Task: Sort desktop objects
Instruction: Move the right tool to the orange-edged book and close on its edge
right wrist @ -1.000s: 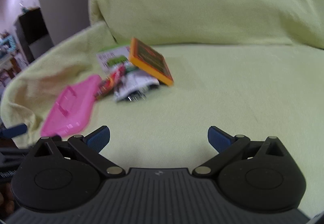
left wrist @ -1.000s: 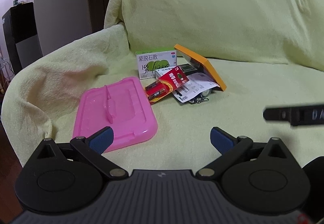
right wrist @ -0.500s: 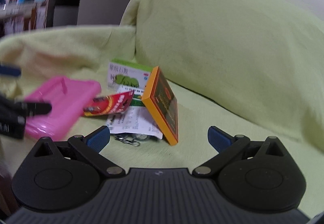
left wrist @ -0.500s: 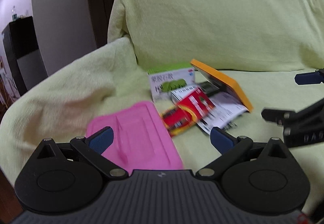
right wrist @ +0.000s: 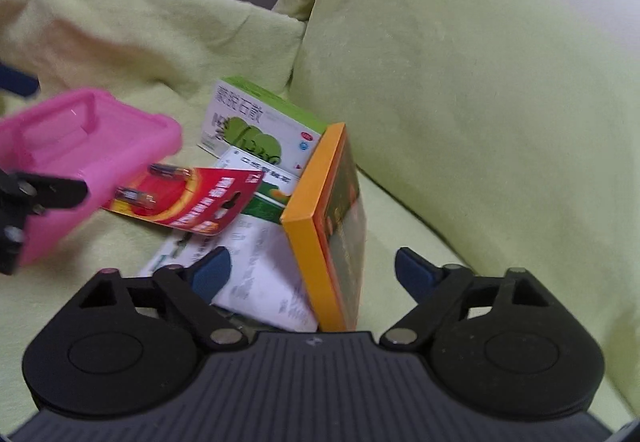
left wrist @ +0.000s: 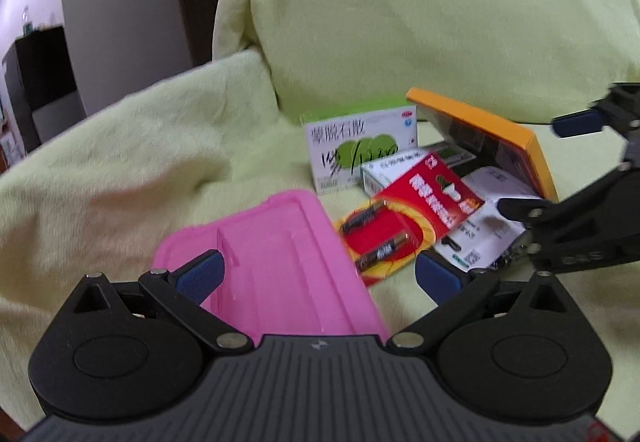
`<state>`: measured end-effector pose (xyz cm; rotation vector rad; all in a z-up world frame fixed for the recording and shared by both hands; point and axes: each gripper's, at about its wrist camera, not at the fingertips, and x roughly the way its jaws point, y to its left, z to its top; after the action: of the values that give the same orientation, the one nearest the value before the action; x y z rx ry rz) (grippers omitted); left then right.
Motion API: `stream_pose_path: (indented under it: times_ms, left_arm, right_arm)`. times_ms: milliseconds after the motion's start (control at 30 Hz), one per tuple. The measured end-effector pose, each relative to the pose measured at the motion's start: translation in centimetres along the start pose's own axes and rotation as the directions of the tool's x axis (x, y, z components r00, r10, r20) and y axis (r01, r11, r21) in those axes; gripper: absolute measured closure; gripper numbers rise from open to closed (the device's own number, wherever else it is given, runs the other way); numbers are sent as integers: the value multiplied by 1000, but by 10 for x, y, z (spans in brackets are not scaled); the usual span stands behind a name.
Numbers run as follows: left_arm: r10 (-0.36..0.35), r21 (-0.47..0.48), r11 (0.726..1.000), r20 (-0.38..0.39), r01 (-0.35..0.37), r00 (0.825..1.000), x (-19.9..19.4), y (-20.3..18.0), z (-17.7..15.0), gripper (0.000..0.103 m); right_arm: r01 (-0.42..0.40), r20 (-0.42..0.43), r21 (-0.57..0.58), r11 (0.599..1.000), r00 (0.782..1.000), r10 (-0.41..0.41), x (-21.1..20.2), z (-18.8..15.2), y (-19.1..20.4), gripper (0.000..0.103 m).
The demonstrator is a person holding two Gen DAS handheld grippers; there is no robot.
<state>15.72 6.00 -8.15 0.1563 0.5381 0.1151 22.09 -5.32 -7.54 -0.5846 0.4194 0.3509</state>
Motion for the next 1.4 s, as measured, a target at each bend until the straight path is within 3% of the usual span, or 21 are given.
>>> stream_pose_path:
  times_ms: [67,167,333,433,767,967,1067,1233,1400]
  left_arm:
    - [15,17,1000,15,-15,1000,0,-1,0,1]
    - [26,23,999,16,-27,1000,2,0,-2,1]
    - [19,18,1000,59,-20,998,2,0,-2,1]
    - [7,78,997,97,-15,995,0,-6,-5,1]
    - [-38,224,974,17,33,999,3,-29,-6,1]
    - [-132,302,947,49,111,990,-7,-42,-7,1]
    - [-208,360,916,54,175,977,-13,-54,-7,1]
    - [-300,513,824,37,239,953,-26,-85,-5,1]
    - [-425,643,698,17,316,905,-43,-111,-1,1]
  right_arm:
    - [26,-8,-22,999,1000,-27,6,2,3,44]
    - [48,-19,-43,998,999,-49,15,5,5,59]
    - [56,-24,-72,996,998,-58,18,6,6,76]
    - [56,-19,-98,994,998,-58,16,6,6,84]
    - [41,13,-85,996,999,-40,-18,6,-15,91]
    - [-22,24,-64,998,999,24,-68,-11,-20,91]
    - [-54,16,-44,998,998,55,-97,-23,-25,91]
    - [-77,-31,54,996,996,79,-140,-44,-45,91]
    - [-65,-115,117,991,990,78,-161,-64,-60,90]
